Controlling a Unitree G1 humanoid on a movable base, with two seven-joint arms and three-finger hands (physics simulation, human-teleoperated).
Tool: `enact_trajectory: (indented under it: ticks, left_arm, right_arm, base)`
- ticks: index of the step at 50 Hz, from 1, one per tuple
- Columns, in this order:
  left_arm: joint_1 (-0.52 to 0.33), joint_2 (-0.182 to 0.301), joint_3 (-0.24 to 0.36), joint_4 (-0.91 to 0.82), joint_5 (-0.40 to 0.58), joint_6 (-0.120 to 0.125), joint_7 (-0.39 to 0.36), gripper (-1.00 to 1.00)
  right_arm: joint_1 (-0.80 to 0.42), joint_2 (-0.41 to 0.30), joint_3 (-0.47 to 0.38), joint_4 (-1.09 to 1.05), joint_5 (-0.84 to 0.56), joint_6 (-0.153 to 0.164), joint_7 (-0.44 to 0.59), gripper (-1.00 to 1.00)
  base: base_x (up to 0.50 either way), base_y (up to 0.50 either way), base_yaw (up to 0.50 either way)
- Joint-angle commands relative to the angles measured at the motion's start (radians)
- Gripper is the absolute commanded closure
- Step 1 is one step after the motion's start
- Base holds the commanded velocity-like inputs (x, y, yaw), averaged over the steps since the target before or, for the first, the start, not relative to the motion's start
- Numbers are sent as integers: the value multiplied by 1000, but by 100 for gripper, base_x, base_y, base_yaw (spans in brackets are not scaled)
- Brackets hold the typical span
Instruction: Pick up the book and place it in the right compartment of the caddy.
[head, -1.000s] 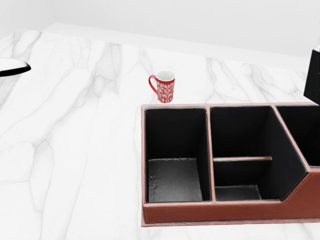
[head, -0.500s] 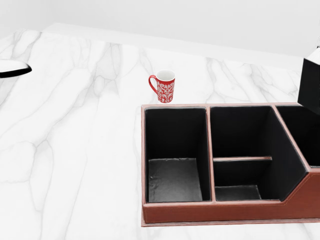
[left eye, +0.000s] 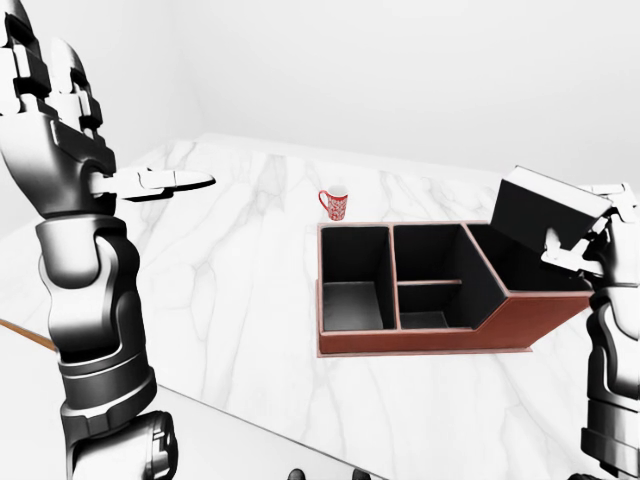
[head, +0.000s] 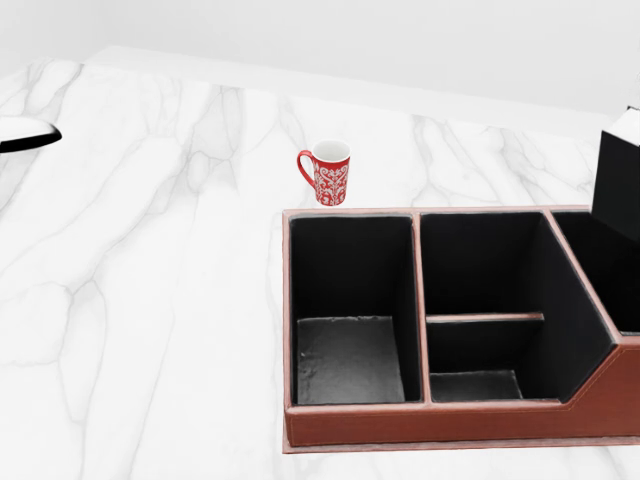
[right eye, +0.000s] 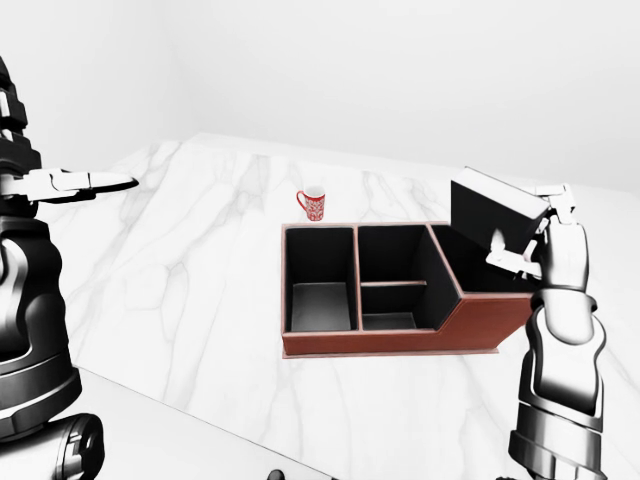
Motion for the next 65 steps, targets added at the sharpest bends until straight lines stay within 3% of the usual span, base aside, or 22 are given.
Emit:
enact_trajectory:
  ticks: [1,16,36,51,65]
  left_arm:
    - [0,1,2,2,-1,0,-1,-100]
    - [-3,3,1,-1,-3,0,-1,-100]
    - [15,-7,-1,1,2,0,-5,-100]
    - [2,-1,-1,9,0,0,-6,-100]
    - [-2,1,0,0,-2,0,-4,-100]
  right_arm:
    - [17,7,-32,-48,71,0,-1,100]
    - [59,44,-39,-36,56,0,14,100]
    - [41,41,-23,-37,43,0,12,100]
    - [36,49,5,84,29,-7,-15,100]
    - [32,41,2,11,28,0,-7,100]
  base:
    - [0,0,0]
    - [0,0,0]
    - [0,0,0]
    - [0,0,0]
    - [0,0,0]
